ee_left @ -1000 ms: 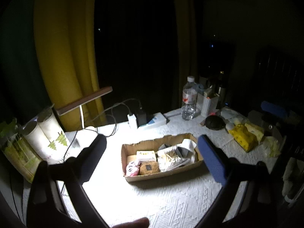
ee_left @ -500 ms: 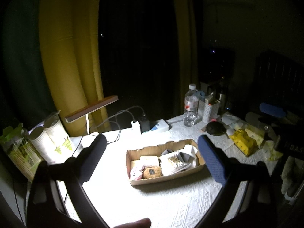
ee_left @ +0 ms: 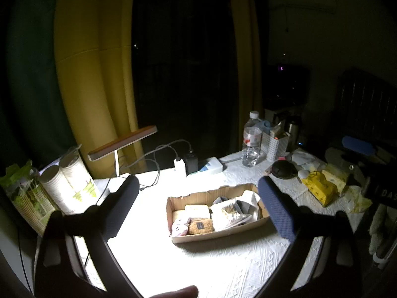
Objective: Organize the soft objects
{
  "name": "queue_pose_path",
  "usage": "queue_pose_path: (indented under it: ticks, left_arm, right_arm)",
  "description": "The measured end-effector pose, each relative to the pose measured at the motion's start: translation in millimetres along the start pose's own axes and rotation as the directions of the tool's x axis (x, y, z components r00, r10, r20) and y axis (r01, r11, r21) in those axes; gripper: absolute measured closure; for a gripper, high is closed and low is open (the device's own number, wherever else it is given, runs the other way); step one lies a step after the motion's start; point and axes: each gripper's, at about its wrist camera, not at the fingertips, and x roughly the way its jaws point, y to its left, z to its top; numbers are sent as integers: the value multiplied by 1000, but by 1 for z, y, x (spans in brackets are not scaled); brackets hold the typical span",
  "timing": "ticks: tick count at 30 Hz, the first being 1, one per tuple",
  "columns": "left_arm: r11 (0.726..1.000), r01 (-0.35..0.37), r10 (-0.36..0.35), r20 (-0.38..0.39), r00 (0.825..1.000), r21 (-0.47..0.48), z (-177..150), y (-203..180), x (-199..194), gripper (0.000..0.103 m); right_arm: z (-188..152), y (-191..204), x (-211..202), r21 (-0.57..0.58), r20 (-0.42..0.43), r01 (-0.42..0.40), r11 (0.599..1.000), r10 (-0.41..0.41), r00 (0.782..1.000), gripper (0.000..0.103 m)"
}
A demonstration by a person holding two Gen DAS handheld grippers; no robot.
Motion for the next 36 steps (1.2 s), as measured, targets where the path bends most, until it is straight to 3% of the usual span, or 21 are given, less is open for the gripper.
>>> queue_pose_path:
  ticks: [36]
  left_arm:
    - [1000,8,-8,4,1000,3,-1,-3,3,6]
  right_arm:
    - [-3,0,4,2,-9,-1,1000,1,1000,30]
